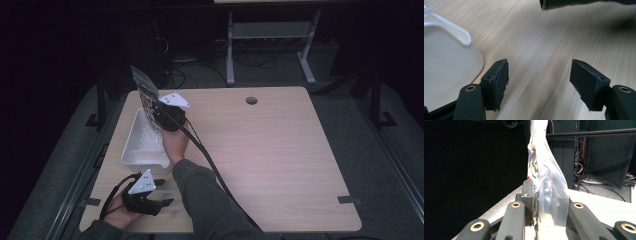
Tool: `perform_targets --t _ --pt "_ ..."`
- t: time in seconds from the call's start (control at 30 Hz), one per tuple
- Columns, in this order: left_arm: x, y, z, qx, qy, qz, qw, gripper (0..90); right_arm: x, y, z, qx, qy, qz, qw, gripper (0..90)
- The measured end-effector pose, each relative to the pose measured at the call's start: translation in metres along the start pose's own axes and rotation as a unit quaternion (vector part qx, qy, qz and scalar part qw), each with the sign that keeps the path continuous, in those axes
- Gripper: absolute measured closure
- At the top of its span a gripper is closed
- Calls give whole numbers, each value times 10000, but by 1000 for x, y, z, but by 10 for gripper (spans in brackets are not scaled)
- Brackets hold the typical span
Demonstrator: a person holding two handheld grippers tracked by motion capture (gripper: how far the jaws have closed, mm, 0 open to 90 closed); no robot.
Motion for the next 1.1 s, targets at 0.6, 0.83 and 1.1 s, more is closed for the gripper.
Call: perform_targets --t 0.6,0.83,1.1 --pt "2 -1 0 17 31 -27 10000 304 -16 -12 -13 -577 538 -178 9967 709" --pt "3 -1 0 9 30 -26 10000 304 -19 -14 -13 -722 698 -258 9946 701" --pt "3 -1 0 14 32 -25 10000 303 -21 -13 -16 -823 747 -431 9929 691"
Point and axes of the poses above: each handheld gripper's, and its own axes: x roughly forward along the jaws, z roughly out of its top, y roughly to its left, the point moved 1 cm from there along x, roughly forward along the jaws, and after that the axes turned 7 degrees about x, right-handed, at the moved point
